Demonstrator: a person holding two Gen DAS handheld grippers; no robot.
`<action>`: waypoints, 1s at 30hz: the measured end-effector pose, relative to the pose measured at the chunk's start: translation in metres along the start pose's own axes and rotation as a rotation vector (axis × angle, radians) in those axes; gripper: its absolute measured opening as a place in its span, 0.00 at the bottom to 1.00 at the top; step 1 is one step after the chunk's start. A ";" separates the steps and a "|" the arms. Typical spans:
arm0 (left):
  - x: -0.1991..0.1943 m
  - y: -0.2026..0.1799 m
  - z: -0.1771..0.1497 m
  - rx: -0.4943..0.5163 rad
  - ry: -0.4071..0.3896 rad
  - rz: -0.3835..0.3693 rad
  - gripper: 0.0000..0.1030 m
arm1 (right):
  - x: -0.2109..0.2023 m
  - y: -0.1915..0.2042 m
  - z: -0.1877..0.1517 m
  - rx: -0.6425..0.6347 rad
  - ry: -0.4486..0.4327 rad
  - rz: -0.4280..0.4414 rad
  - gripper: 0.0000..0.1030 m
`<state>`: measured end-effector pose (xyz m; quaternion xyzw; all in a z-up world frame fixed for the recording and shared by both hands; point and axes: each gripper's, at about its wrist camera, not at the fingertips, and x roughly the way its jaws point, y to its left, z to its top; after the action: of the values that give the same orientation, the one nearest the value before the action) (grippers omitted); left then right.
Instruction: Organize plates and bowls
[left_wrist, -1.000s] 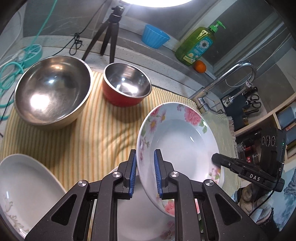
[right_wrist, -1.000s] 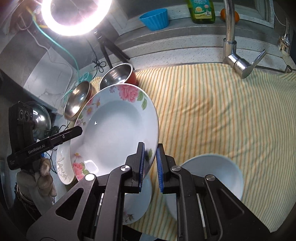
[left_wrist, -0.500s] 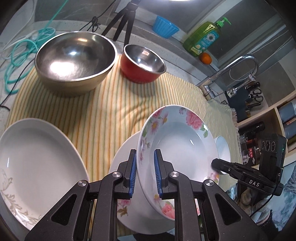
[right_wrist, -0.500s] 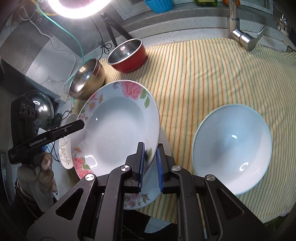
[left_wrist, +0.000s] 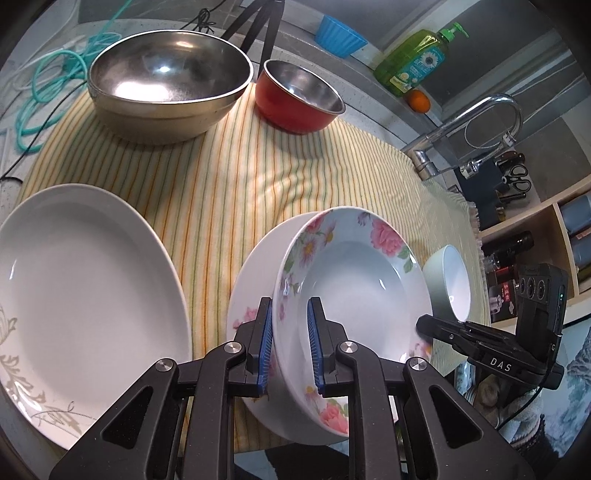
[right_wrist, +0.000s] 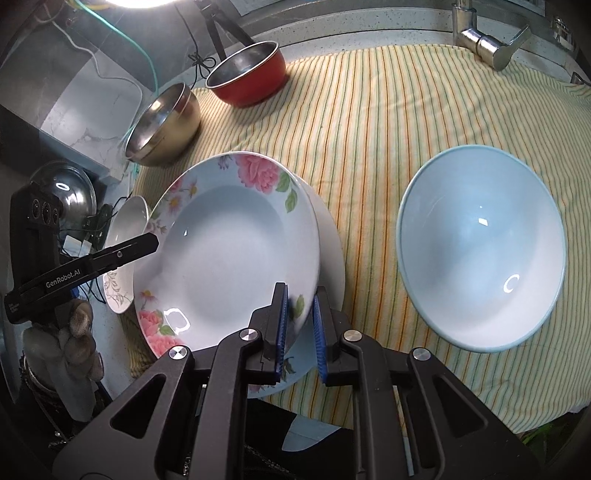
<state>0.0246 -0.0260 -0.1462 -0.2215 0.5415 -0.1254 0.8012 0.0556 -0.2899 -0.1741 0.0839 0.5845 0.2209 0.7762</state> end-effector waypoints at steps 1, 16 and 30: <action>0.000 0.000 -0.001 0.000 0.001 0.002 0.16 | 0.001 0.001 -0.001 -0.001 0.005 -0.002 0.14; 0.006 0.003 -0.007 0.010 0.017 0.032 0.16 | 0.010 0.009 -0.004 -0.037 0.027 -0.048 0.15; 0.010 -0.003 -0.009 0.035 0.016 0.073 0.16 | 0.011 0.018 -0.004 -0.088 0.026 -0.097 0.20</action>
<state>0.0202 -0.0347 -0.1559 -0.1867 0.5533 -0.1073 0.8046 0.0496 -0.2698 -0.1782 0.0183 0.5878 0.2095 0.7812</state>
